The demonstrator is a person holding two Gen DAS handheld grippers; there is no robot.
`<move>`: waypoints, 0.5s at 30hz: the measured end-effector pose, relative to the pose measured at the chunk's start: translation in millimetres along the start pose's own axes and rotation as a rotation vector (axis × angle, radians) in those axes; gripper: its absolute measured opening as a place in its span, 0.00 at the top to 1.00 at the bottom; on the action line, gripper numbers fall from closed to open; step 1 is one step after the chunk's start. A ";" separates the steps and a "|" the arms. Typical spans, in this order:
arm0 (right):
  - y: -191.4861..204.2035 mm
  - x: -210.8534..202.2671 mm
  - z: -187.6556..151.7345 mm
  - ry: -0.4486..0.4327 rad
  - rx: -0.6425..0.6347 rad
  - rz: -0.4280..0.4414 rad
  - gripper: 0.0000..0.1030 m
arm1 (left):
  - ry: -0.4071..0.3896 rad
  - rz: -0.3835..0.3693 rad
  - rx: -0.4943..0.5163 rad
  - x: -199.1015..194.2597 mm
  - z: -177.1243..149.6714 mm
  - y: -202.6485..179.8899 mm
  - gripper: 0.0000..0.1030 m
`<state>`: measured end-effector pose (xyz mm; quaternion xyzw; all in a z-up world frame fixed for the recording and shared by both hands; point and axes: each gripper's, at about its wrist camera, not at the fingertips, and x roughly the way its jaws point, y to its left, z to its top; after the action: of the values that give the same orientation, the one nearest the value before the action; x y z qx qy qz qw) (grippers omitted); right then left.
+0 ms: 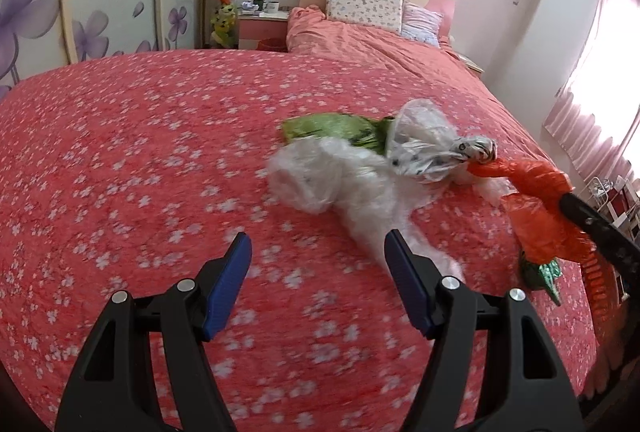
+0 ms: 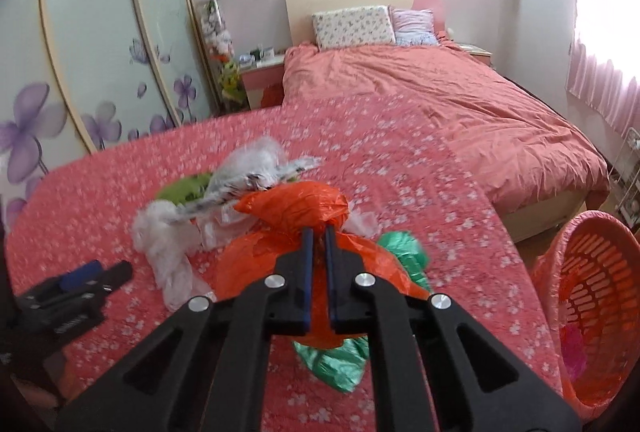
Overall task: Collect trash
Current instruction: 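Grasp the orange-red bag with the right tool while the left tool grasps the clear bag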
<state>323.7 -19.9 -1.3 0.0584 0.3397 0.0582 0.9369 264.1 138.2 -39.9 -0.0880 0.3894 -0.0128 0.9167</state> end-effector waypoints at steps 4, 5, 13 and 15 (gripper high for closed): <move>-8.9 -19.2 2.4 -0.042 0.020 0.020 0.94 | 0.002 0.008 0.017 11.5 6.8 -15.8 0.33; -11.5 -24.0 2.2 -0.051 0.024 0.022 0.94 | 0.007 0.010 0.018 15.6 8.4 -19.1 0.33; -36.2 -46.0 0.8 -0.099 0.045 -0.013 0.94 | 0.040 0.023 -0.003 35.1 16.0 -28.9 0.34; -40.4 -46.4 -1.4 -0.093 0.050 -0.023 0.94 | 0.040 0.022 -0.008 37.1 16.7 -31.6 0.34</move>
<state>290.2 -66.5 20.8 0.0804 0.2976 0.0363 0.9506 303.2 106.3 -49.6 -0.0874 0.4087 -0.0030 0.9085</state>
